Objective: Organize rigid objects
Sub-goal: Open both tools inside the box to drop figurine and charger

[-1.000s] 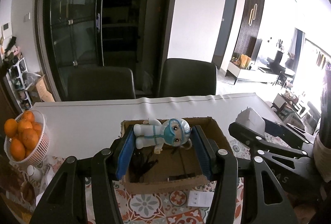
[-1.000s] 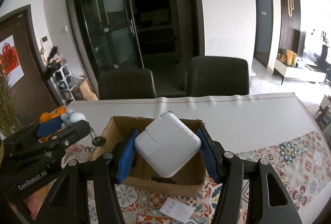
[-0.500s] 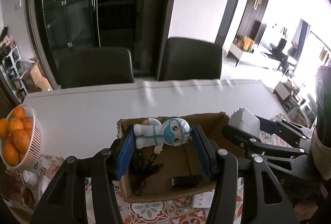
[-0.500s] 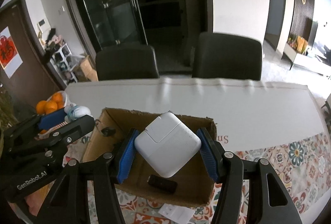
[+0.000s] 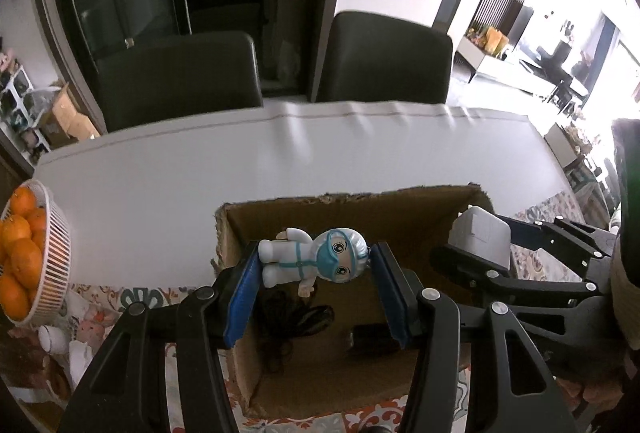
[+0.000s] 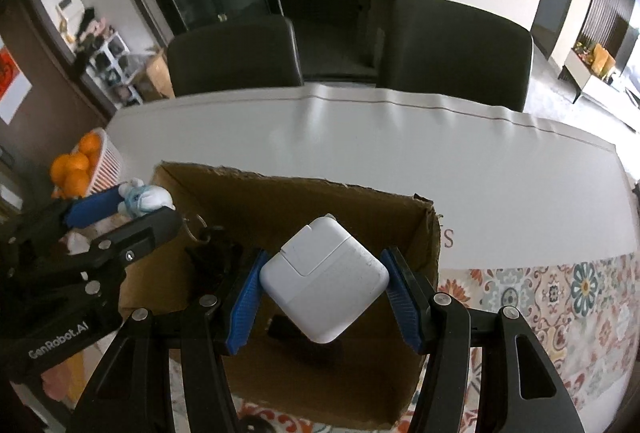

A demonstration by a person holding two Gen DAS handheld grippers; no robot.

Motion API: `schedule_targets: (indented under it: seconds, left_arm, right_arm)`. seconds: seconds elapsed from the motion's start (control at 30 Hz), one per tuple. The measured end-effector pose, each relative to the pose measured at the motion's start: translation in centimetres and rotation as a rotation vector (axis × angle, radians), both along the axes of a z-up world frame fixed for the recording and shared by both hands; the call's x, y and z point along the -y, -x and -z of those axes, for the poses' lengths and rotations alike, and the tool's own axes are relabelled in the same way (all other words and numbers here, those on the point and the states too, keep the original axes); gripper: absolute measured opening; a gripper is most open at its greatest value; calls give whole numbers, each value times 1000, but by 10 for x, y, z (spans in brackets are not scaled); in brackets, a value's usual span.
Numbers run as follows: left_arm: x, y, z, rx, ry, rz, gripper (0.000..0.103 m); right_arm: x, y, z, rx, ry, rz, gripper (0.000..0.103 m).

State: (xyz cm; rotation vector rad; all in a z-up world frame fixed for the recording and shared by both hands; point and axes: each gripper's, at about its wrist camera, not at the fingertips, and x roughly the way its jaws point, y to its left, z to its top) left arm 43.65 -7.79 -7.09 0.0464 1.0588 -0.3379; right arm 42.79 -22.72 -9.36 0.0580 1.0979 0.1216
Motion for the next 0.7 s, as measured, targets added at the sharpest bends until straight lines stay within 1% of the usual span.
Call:
schedule_targets:
  seconds: [0.17, 0.3, 0.37, 0.4, 0.47, 0.7]
  left_arm:
    - [4, -5, 13, -39, -14, -8, 55]
    - [7, -5, 18, -67, -24, -6, 55]
    - [9, -5, 22, -88, -48, -2, 56]
    - [10, -7, 22, -88, -59, -1, 57]
    - [11, -5, 20, -69, -81, -12, 68]
    - [6, 2, 16, -52, -75, -28, 68]
  right_arm:
    - [-2, -7, 13, -41, 27, -22, 59]
    - [1, -8, 18, -62, 16, -25, 59]
    - [2, -8, 20, -70, 18, -22, 63]
    - [3, -7, 20, -65, 23, -19, 64]
    - [4, -6, 19, -60, 32, -18, 67]
    - [9, 1, 14, -43, 42, 5, 67]
